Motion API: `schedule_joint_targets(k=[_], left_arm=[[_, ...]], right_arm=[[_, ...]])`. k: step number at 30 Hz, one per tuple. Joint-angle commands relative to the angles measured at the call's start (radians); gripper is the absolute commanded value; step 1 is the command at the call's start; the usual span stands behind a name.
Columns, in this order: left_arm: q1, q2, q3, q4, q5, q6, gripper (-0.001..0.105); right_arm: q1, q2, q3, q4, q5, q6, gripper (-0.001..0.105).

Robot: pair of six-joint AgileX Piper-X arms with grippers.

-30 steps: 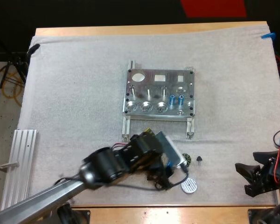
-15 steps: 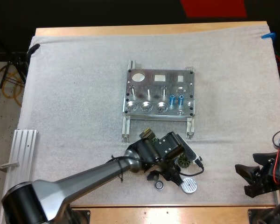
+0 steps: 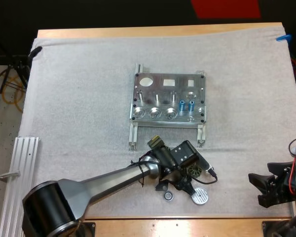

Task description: Load cells from left to right

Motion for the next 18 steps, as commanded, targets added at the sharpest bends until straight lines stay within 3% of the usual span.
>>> schedule_joint_targets(k=[1,8,14,18], left_arm=[[0.004,0.01,-0.007,-0.002,0.007,-0.003,0.047],[0.009,0.041,-0.007,0.001,0.051,-0.003,0.044],[0.009,0.041,-0.03,0.015,0.051,0.03,0.003],[0.009,0.041,-0.061,0.072,0.041,0.098,0.0]], right_arm=[[-0.001,-0.003,-0.001,0.003,-0.008,-0.002,0.056],[-0.001,-0.003,-0.001,0.003,-0.008,-0.002,0.056],[-0.001,-0.003,-0.001,-0.007,-0.008,0.003,0.056],[-0.001,-0.003,-0.001,-0.032,-0.008,0.005,0.056]])
